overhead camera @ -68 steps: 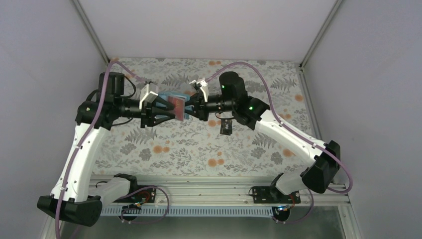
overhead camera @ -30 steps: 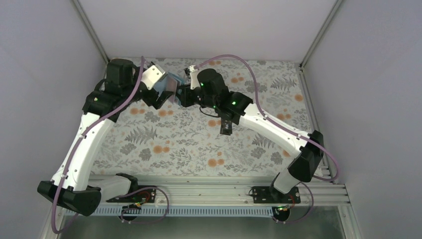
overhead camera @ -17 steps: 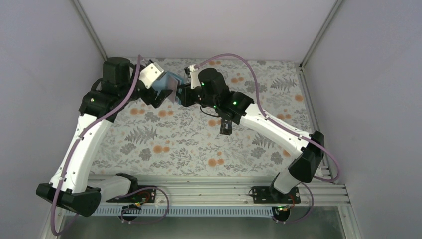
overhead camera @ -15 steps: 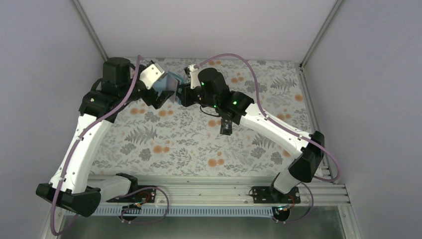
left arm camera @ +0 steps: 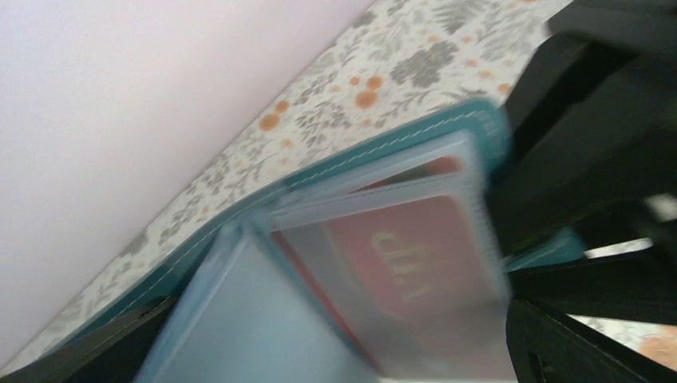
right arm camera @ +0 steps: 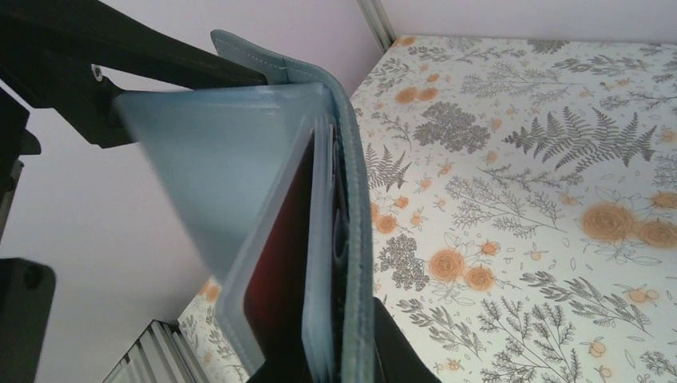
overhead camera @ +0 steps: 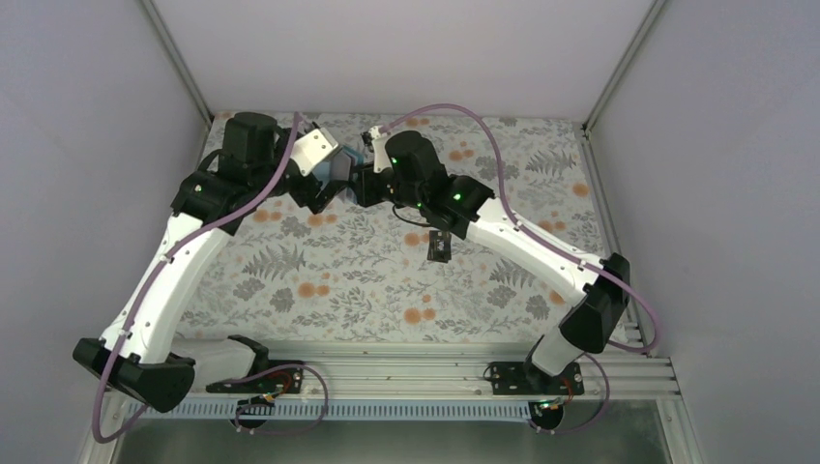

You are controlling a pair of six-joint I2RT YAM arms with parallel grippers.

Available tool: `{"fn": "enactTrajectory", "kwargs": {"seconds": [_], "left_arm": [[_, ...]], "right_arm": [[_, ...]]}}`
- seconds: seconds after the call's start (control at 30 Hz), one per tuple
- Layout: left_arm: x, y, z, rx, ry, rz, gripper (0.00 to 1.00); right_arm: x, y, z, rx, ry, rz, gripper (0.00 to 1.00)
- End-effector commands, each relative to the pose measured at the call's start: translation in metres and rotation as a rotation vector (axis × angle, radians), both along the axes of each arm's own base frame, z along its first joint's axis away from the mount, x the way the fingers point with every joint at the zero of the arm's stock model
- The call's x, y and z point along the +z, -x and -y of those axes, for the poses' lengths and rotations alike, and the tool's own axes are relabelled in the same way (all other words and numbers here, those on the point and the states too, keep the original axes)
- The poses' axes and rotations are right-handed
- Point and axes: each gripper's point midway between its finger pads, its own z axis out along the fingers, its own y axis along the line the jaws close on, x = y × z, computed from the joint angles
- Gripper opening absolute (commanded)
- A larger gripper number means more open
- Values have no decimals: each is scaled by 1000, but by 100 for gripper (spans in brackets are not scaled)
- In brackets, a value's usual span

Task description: Take the credit cards out of the card holder

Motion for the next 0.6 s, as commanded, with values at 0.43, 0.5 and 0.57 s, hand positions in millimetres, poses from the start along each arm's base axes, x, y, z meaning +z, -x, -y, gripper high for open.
{"fn": "enactTrajectory", "kwargs": {"seconds": [0.43, 0.5, 0.57], "left_arm": [[2, -17, -20, 117, -76, 54, 100], [8, 11, 6, -59, 14, 16, 100], [3, 17, 12, -90, 34, -9, 100]], "right_arm": [[40, -4, 12, -27, -114, 71, 4], [30, -14, 15, -50, -142, 21, 4], [24, -21, 17, -52, -206, -36, 4]]}}
